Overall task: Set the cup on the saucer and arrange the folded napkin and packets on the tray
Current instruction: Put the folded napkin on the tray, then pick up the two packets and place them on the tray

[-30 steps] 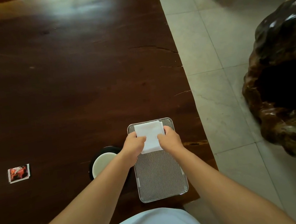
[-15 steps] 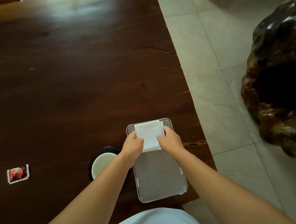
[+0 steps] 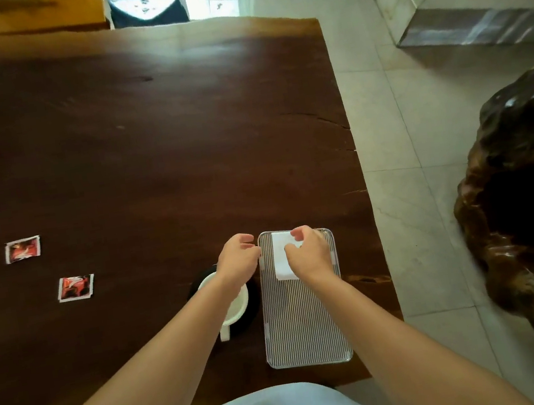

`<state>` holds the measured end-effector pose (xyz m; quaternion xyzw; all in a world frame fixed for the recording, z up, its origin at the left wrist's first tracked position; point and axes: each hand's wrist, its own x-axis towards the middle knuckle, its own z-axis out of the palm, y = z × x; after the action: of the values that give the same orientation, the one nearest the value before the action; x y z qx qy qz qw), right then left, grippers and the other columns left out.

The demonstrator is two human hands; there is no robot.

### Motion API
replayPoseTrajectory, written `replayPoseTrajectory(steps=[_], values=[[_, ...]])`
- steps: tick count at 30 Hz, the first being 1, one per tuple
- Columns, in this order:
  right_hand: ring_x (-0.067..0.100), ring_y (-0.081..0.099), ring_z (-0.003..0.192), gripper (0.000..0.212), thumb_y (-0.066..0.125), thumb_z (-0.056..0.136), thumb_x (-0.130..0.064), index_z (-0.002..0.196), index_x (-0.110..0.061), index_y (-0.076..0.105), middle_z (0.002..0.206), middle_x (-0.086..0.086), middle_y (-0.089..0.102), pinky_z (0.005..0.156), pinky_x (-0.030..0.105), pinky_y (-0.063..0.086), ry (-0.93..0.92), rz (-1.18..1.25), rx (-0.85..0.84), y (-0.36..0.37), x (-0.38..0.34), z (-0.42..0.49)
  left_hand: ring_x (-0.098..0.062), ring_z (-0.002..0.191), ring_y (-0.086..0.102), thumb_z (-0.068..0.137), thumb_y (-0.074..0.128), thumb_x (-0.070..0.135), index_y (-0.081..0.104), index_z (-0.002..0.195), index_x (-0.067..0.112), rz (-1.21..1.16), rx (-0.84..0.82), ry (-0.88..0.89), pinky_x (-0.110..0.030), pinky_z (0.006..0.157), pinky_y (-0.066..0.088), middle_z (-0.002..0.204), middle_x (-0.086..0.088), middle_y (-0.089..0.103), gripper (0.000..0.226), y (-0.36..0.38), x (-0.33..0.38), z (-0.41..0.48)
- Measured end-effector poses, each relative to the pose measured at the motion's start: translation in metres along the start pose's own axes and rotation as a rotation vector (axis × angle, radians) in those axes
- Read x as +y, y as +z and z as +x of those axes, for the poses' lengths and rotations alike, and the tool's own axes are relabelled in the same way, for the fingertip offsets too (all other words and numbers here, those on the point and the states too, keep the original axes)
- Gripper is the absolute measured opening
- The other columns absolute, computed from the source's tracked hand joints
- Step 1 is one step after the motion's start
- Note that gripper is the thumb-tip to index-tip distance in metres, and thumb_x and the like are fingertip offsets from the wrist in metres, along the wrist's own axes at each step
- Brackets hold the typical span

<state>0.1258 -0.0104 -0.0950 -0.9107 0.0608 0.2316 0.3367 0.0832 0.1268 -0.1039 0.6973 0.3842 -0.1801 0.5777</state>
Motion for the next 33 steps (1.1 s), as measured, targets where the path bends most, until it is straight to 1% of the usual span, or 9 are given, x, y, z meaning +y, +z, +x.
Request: replayPoseTrajectory(steps=[5, 10, 14, 16, 19, 23, 29, 31, 33], values=[[0.022, 0.062, 0.105, 0.028, 0.056, 0.091, -0.011, 0.117, -0.010, 0.065, 0.114, 0.006, 0.068, 0.082, 0.026, 0.045, -0.117, -0.022, -0.170, 0.029, -0.040, -0.025, -0.018, 0.089, 0.070, 0.092, 0.061, 0.016, 0.065, 0.112, 0.020, -0.016, 0.077, 0.009, -0.039, 0.084, 0.059, 0.106, -0.005, 0.069, 0.021, -0.046, -0.024, -0.019], [0.018, 0.062, 0.102, 0.028, 0.057, 0.092, -0.013, 0.117, -0.014, 0.067, 0.113, 0.004, 0.070, 0.082, 0.024, 0.042, -0.229, -0.081, -0.297, 0.073, -0.077, -0.054, -0.018, 0.088, 0.070, 0.091, 0.061, 0.018, 0.063, 0.099, 0.028, 0.100, 0.199, -0.008, -0.042, 0.085, 0.060, 0.098, 0.001, 0.069, 0.012, -0.103, -0.053, -0.038], [0.013, 0.060, 0.097, 0.027, 0.058, 0.093, -0.015, 0.118, -0.016, 0.066, 0.107, -0.001, 0.066, 0.072, 0.019, 0.042, -0.264, -0.116, -0.408, 0.111, -0.100, -0.077, -0.018, 0.094, 0.068, 0.093, 0.061, 0.017, 0.062, 0.100, 0.029, 0.133, 0.220, -0.052, -0.041, 0.087, 0.060, 0.101, 0.002, 0.067, 0.014, -0.153, -0.082, -0.050], [0.014, 0.060, 0.098, 0.027, 0.057, 0.093, -0.015, 0.118, -0.017, 0.067, 0.105, -0.002, 0.064, 0.076, 0.022, 0.043, -0.266, -0.137, -0.430, 0.132, -0.112, -0.088, -0.018, 0.092, 0.068, 0.092, 0.061, 0.016, 0.063, 0.097, 0.029, 0.145, 0.232, -0.077, -0.039, 0.085, 0.060, 0.100, 0.001, 0.068, 0.014, -0.177, -0.096, -0.053], [0.014, 0.060, 0.093, 0.026, 0.058, 0.093, -0.016, 0.116, -0.019, 0.068, 0.109, 0.000, 0.067, 0.075, 0.024, 0.044, -0.262, -0.173, -0.460, 0.164, -0.131, -0.100, -0.018, 0.089, 0.070, 0.089, 0.061, 0.016, 0.066, 0.094, 0.028, 0.141, 0.248, -0.111, -0.035, 0.077, 0.059, 0.097, 0.001, 0.069, 0.014, -0.213, -0.115, -0.053], [0.009, 0.058, 0.088, 0.025, 0.059, 0.095, -0.017, 0.119, -0.020, 0.065, 0.104, -0.005, 0.061, 0.072, 0.022, 0.049, -0.216, -0.189, -0.514, 0.204, -0.157, -0.110, -0.016, 0.079, 0.068, 0.092, 0.061, 0.013, 0.066, 0.098, 0.024, 0.138, 0.229, -0.137, -0.028, 0.063, 0.054, 0.095, 0.001, 0.068, 0.014, -0.258, -0.137, -0.044], [0.009, 0.058, 0.089, 0.030, 0.060, 0.094, -0.015, 0.123, -0.019, 0.064, 0.109, -0.002, 0.063, 0.061, 0.017, 0.042, -0.165, -0.230, -0.527, 0.262, -0.196, -0.118, -0.016, 0.083, 0.067, 0.095, 0.061, 0.012, 0.064, 0.104, 0.023, 0.165, 0.175, -0.150, -0.028, 0.066, 0.055, 0.101, -0.001, 0.066, 0.015, -0.323, -0.159, -0.013], [0.008, 0.057, 0.088, 0.032, 0.060, 0.094, -0.014, 0.125, -0.018, 0.064, 0.109, -0.002, 0.062, 0.062, 0.017, 0.042, -0.148, -0.242, -0.522, 0.281, -0.207, -0.116, -0.016, 0.083, 0.068, 0.095, 0.061, 0.012, 0.064, 0.106, 0.023, 0.186, 0.160, -0.145, -0.030, 0.069, 0.058, 0.100, -0.001, 0.066, 0.016, -0.342, -0.163, -0.002], [0.010, 0.056, 0.092, 0.035, 0.060, 0.094, -0.013, 0.128, -0.017, 0.062, 0.115, 0.001, 0.064, 0.070, 0.020, 0.045, -0.141, -0.258, -0.526, 0.296, -0.218, -0.115, -0.016, 0.085, 0.067, 0.094, 0.060, 0.012, 0.065, 0.106, 0.023, 0.222, 0.160, -0.139, -0.029, 0.068, 0.056, 0.102, -0.001, 0.067, 0.017, -0.358, -0.166, 0.010]])
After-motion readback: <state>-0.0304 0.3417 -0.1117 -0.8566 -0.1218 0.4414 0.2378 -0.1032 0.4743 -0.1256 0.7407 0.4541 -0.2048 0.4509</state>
